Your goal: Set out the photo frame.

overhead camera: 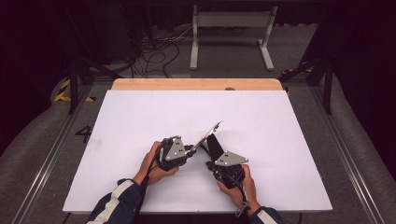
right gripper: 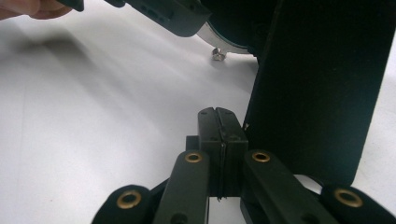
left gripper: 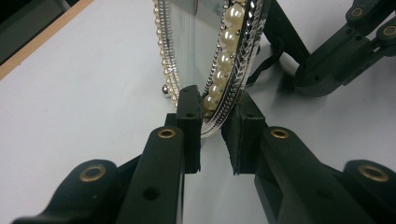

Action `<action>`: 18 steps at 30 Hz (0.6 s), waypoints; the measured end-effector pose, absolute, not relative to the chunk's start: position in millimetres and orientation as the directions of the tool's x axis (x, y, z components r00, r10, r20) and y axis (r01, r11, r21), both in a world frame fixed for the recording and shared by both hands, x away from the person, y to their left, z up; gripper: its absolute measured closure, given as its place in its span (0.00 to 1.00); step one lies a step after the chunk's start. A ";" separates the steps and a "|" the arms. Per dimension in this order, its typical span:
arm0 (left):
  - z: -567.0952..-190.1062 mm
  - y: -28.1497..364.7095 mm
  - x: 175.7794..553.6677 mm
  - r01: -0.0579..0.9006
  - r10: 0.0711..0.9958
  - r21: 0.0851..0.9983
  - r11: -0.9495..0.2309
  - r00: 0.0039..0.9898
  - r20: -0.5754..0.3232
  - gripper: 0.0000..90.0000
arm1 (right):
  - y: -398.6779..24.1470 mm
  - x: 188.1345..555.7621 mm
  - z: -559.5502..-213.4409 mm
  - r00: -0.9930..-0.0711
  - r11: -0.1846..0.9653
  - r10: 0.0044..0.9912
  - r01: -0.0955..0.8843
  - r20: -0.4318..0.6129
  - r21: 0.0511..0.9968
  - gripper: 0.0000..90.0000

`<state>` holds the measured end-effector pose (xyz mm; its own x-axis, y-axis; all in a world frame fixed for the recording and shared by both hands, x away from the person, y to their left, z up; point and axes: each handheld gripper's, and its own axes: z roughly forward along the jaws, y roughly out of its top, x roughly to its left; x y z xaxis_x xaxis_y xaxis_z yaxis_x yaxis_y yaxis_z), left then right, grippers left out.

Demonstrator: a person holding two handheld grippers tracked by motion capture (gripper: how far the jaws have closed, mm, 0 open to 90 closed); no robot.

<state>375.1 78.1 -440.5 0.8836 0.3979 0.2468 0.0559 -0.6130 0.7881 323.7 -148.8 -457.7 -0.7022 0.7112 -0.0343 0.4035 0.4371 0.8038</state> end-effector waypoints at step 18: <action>-441.0 68.8 367.1 0.076 0.399 0.806 -0.587 0.894 0.206 0.82 | -169.8 337.4 -455.6 -0.686 0.437 0.726 0.421 -0.036 0.795 1.00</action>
